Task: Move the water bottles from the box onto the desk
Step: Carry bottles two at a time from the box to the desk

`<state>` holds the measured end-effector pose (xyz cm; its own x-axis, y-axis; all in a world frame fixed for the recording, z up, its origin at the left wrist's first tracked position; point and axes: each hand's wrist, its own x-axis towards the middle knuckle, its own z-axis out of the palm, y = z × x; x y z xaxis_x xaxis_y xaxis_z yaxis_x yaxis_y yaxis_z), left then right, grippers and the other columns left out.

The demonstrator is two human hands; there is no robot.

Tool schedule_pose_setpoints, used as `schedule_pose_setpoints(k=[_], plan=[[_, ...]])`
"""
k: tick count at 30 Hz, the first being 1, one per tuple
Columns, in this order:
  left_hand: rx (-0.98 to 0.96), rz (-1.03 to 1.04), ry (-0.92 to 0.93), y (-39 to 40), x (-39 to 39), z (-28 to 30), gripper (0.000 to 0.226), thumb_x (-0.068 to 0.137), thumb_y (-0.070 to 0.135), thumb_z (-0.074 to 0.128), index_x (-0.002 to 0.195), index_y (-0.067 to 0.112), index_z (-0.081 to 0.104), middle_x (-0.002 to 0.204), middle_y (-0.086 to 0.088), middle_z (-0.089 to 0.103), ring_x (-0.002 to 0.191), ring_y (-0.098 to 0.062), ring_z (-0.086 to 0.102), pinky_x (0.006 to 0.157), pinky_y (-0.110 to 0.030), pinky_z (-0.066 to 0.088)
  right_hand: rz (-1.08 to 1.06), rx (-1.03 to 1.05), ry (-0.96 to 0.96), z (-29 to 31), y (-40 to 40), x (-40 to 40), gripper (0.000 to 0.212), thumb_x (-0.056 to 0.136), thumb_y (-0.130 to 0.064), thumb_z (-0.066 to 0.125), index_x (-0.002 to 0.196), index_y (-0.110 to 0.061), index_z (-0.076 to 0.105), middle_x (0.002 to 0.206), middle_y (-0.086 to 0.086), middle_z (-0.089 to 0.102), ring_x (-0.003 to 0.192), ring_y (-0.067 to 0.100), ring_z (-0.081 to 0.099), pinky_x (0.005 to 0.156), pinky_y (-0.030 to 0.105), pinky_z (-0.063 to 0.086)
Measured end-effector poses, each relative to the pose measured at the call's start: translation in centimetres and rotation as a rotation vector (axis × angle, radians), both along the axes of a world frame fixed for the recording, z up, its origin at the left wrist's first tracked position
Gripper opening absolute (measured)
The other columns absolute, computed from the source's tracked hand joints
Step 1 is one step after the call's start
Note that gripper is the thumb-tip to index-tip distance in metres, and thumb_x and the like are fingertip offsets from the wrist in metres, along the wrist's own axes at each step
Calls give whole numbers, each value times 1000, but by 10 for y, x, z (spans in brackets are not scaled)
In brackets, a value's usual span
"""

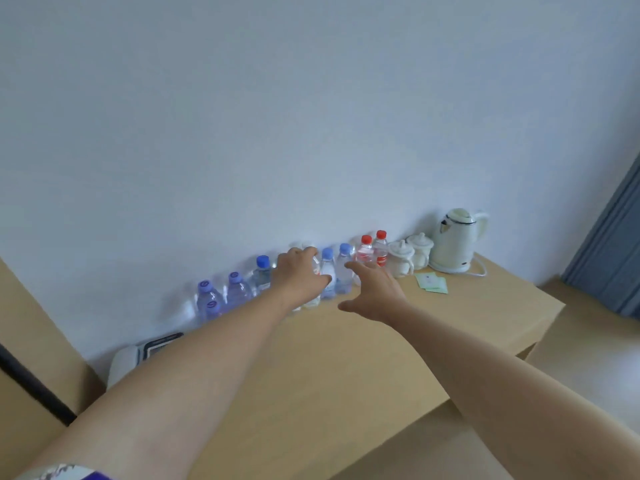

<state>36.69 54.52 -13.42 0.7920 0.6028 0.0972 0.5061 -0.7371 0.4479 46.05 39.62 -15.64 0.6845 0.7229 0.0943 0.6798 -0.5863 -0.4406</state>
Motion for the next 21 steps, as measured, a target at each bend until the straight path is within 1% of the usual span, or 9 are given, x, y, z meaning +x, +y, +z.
schedule_pose_setpoints(k=[2,4,6,9,14,18,21], plan=[[14,-70,7,-40,26,2,64,84,42,73,142,21,54,137,-10,56,128,-31,51,102,-42,48,-73,-33,-19,2,-47,20,93,72,-45,83,152,-30,38,147,6,49,134,29,45,104,41,43],[26,-144,0,-87,52,3,59,83,41,73,136,21,58,131,-10,58,125,-33,53,99,-44,50,-145,-60,-32,1,-100,41,92,72,-47,82,151,-31,37,145,5,49,134,29,44,102,41,43],[35,-210,4,-139,79,3,52,82,39,72,130,20,61,133,-10,59,125,-32,54,98,-43,50,-222,-86,-35,1,-157,61,89,74,-49,81,150,-32,37,146,3,48,135,28,42,101,42,43],[67,-332,47,-219,118,-1,63,83,43,73,140,20,55,144,-11,52,134,-32,46,107,-43,45,-335,-117,-34,0,-244,85,89,76,-50,79,152,-32,35,147,2,46,136,27,40,101,41,42],[48,-544,84,-362,182,-12,72,84,46,69,149,27,46,152,-7,45,142,-29,37,111,-42,41,-543,-142,-32,-1,-392,108,86,75,-49,78,149,-31,38,144,5,48,134,30,40,102,43,39],[80,-724,124,-473,218,-16,71,85,50,69,149,27,46,151,-8,46,140,-32,38,110,-42,40,-720,-157,-15,-7,-501,110,85,74,-52,80,146,-31,41,139,6,52,129,31,46,101,43,44],[106,-873,124,-545,238,-20,72,87,52,67,151,27,44,151,-9,46,139,-31,39,111,-42,40,-869,-157,31,-14,-569,109,84,74,-52,80,146,-29,42,140,6,52,129,32,45,100,43,42]])
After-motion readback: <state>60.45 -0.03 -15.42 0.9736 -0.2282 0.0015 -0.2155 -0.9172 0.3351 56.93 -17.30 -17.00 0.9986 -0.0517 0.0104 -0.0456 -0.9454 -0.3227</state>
